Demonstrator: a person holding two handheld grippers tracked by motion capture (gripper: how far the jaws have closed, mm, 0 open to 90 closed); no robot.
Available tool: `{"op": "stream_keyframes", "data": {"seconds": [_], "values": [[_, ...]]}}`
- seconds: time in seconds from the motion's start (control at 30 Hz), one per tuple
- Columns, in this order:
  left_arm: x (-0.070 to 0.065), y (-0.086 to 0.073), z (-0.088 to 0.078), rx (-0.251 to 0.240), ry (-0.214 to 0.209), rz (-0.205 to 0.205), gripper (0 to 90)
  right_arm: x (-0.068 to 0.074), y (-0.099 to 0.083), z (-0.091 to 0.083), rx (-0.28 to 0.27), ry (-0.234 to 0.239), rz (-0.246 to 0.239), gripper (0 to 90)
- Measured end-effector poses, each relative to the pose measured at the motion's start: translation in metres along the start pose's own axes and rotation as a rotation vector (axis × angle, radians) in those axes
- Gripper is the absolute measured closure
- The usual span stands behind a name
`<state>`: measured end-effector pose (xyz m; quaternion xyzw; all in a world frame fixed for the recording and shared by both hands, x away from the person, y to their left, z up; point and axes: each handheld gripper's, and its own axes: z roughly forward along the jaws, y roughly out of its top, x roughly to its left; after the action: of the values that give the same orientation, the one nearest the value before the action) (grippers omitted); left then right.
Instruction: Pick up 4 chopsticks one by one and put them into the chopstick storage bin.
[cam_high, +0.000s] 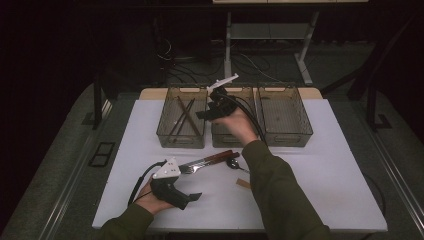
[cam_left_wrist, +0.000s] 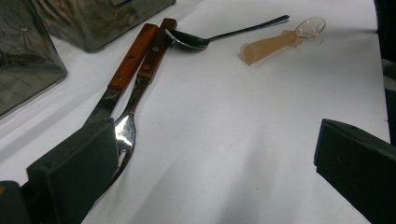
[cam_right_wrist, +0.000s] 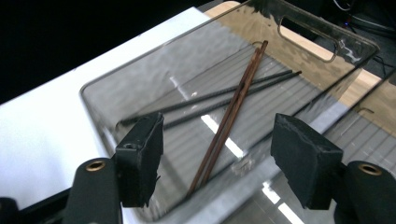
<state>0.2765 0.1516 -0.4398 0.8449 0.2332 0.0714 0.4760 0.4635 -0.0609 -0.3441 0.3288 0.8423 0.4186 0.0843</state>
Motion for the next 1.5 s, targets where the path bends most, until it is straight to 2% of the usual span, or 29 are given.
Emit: {"op": "stream_keyframes", "data": {"seconds": [0.27, 0.5, 0.67, 1.1, 1.5], "values": [[0.000, 0.000, 0.000, 0.004, 0.008, -0.012, 0.0, 0.000, -0.026, -0.032, -0.030, -0.001, -0.045, 28.0], [0.001, -0.001, -0.002, 0.018, 0.012, -0.013, 0.0, -0.003, -0.048, -0.056, -0.052, 0.023, -0.038, 22.1], [0.001, -0.001, -0.002, 0.019, 0.015, -0.015, 0.0, -0.002, -0.063, -0.070, -0.067, 0.028, -0.053, 20.0], [0.002, -0.002, -0.001, 0.027, 0.020, -0.011, 0.0, -0.005, -0.110, -0.096, -0.090, -0.009, -0.061, 17.4], [0.001, -0.002, -0.002, 0.030, 0.022, -0.011, 0.0, -0.004, -0.151, -0.115, -0.083, 0.000, -0.055, 17.4]]}}
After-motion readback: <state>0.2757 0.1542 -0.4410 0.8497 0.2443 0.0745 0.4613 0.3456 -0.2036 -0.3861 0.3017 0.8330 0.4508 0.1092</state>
